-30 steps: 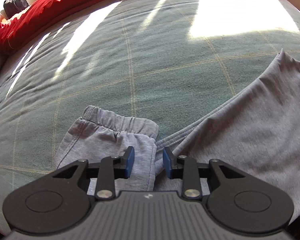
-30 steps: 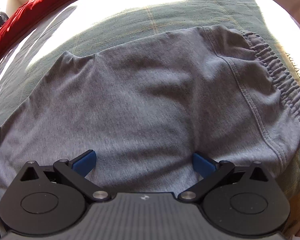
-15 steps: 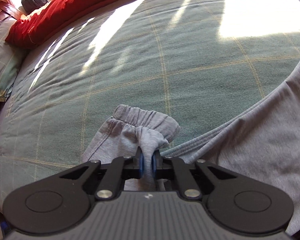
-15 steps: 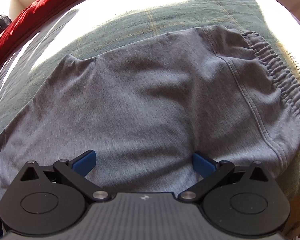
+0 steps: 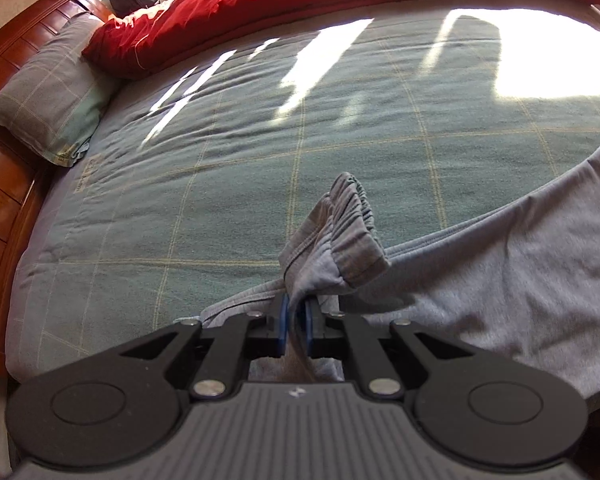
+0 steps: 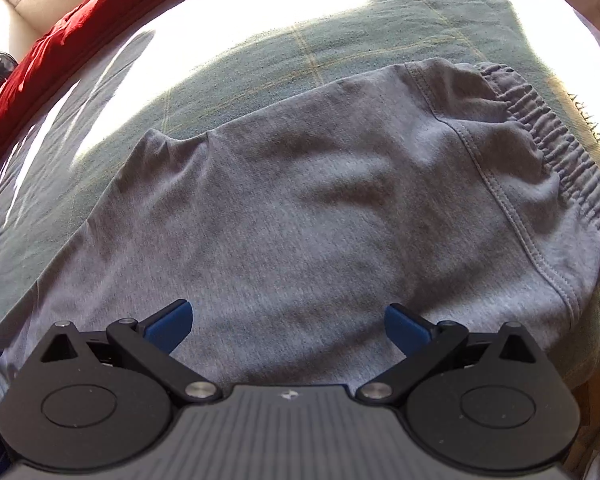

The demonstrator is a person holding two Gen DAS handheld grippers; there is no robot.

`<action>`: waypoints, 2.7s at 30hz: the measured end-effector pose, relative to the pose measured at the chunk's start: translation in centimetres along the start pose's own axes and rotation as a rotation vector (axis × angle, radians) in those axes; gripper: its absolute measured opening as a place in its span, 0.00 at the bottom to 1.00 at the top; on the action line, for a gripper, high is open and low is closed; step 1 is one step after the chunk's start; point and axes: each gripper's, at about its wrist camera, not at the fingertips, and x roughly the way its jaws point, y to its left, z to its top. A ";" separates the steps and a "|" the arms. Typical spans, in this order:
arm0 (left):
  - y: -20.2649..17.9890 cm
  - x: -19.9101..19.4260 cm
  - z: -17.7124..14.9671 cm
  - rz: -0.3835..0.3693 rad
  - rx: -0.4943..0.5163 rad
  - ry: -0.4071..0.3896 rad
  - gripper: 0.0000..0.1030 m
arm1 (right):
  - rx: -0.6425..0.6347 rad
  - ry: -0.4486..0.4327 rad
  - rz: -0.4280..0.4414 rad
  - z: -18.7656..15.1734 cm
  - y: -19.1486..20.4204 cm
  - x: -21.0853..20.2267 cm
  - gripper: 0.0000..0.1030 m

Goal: Fold clothes
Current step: 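Grasp the sweatpants cuff with the left tool and lift it, then drag the held elastic cuff with the left tool across the blanket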

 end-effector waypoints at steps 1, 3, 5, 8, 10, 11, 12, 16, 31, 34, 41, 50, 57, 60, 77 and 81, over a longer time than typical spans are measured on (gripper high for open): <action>0.6 0.1 -0.6 0.003 -0.014 0.004 0.07 | 0.000 -0.003 -0.002 -0.1 0.2 -0.2 1.00; 1.8 0.5 -1.9 0.008 -0.046 0.017 0.06 | -0.012 0.000 -0.007 -0.3 0.8 -0.3 1.00; 3.0 1.0 -3.3 0.010 -0.085 0.032 0.06 | -0.024 0.005 -0.009 -0.5 1.4 -0.4 1.00; 4.7 1.5 -5.3 0.010 -0.143 0.047 0.06 | -0.048 0.008 -0.012 -0.7 2.6 -0.6 1.00; 5.7 1.9 -6.5 -0.007 -0.176 0.061 0.06 | -0.063 0.009 -0.018 -0.7 3.3 -0.6 1.00; 6.2 2.1 -7.0 -0.019 -0.192 0.059 0.06 | -0.070 0.009 -0.021 -0.7 3.6 -0.6 1.00; 6.6 2.1 -7.5 -0.034 -0.210 0.051 0.08 | -0.075 0.010 -0.018 -0.7 3.9 -0.6 1.00; 8.2 2.5 -8.0 -0.109 -0.274 0.012 0.12 | -0.096 0.018 0.007 -0.6 5.5 -0.6 1.00; 13.5 10.6 -5.4 -0.450 -0.619 -0.013 0.35 | -0.244 0.101 0.065 -0.8 13.9 1.6 1.00; 14.0 13.0 -6.1 -0.490 -0.684 0.013 0.35 | -0.260 0.110 0.046 -0.8 14.9 2.3 1.00; 15.1 15.5 -7.0 -0.614 -0.780 -0.035 0.35 | -0.272 0.152 0.002 -0.6 16.0 4.5 1.00; 14.5 12.4 -6.7 -0.567 -0.686 -0.147 0.11 | -0.369 0.191 -0.071 -1.7 18.3 6.9 1.00; 15.4 7.2 -7.1 -0.494 -0.658 -0.219 0.10 | -0.395 0.178 -0.088 -2.2 18.6 6.8 1.00; 16.2 5.4 -7.8 -0.448 -0.662 -0.228 0.10 | -0.391 0.175 -0.086 -2.3 18.5 6.8 1.00; 18.4 7.8 -15.2 -0.360 -0.777 -0.070 0.10 | -0.409 0.179 -0.109 -2.7 19.1 6.9 1.00; 18.3 8.4 -14.9 -0.332 -0.730 -0.044 0.15 | -0.421 0.181 -0.120 -2.8 19.3 7.0 1.00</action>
